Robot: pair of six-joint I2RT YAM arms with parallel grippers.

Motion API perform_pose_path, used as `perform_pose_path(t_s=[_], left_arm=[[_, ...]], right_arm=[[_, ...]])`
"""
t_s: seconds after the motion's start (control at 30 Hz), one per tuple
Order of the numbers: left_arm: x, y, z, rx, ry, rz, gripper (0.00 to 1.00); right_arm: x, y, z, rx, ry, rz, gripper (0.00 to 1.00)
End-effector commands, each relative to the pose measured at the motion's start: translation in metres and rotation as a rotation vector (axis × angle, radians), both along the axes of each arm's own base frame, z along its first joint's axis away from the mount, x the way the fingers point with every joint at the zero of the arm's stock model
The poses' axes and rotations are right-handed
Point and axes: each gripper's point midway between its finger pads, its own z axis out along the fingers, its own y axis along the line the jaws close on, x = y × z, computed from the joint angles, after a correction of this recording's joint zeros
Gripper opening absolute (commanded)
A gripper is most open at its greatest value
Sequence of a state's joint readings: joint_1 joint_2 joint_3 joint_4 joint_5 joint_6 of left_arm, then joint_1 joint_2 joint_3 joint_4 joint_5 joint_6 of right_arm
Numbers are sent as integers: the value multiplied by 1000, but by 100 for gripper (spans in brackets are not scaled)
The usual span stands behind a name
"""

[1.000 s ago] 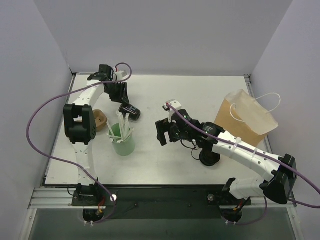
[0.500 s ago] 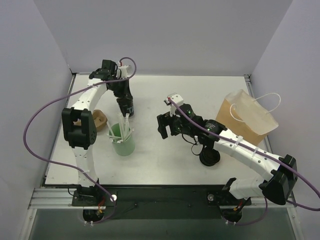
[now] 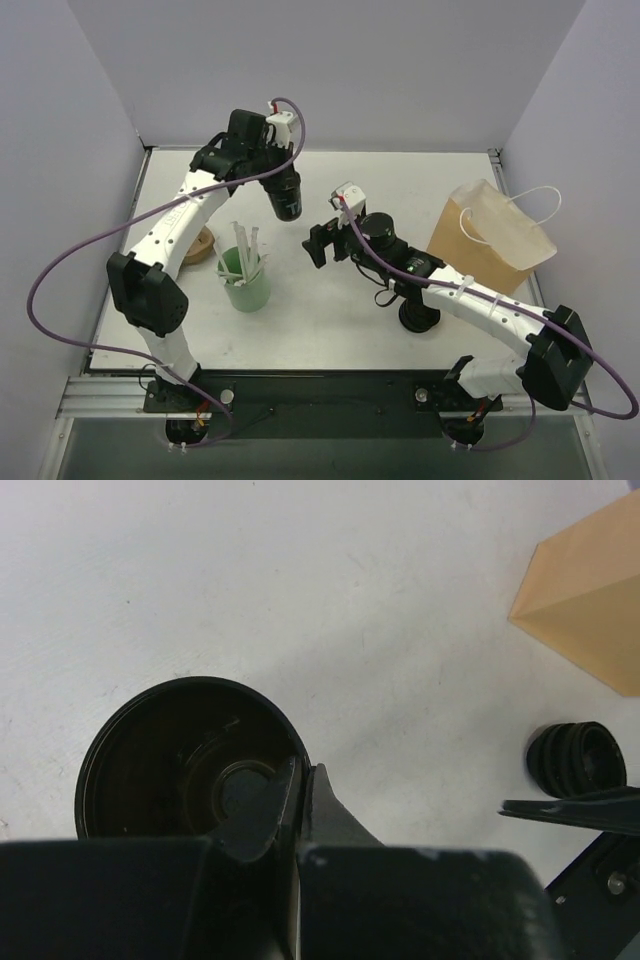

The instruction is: Pack the takeout coffee

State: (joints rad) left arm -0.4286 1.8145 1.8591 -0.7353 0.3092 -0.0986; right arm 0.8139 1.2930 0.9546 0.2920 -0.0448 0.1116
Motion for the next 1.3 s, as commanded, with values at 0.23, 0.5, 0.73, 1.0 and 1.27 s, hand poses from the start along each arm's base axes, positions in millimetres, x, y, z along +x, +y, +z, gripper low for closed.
perform_pose_path(t_s=[0.23,0.5,0.73,1.0,1.27], left_arm=[[-46,-7,94,-359,-63,45,0],[-81,-17,116,-440,-84,-10,0],[-97,-23,118,-481,-69,-48,0],[-106,-14,109,-377,-70,-84,27],[-107,6,107,-221,-91,-88,43]], right_arm=[[3,14,51,226,-248,62,96],[16,27,59,198,-247,46,97],[27,42,50,126,-224,51,88],[19,40,40,115,-233,90,52],[9,33,33,92,-242,130,52]])
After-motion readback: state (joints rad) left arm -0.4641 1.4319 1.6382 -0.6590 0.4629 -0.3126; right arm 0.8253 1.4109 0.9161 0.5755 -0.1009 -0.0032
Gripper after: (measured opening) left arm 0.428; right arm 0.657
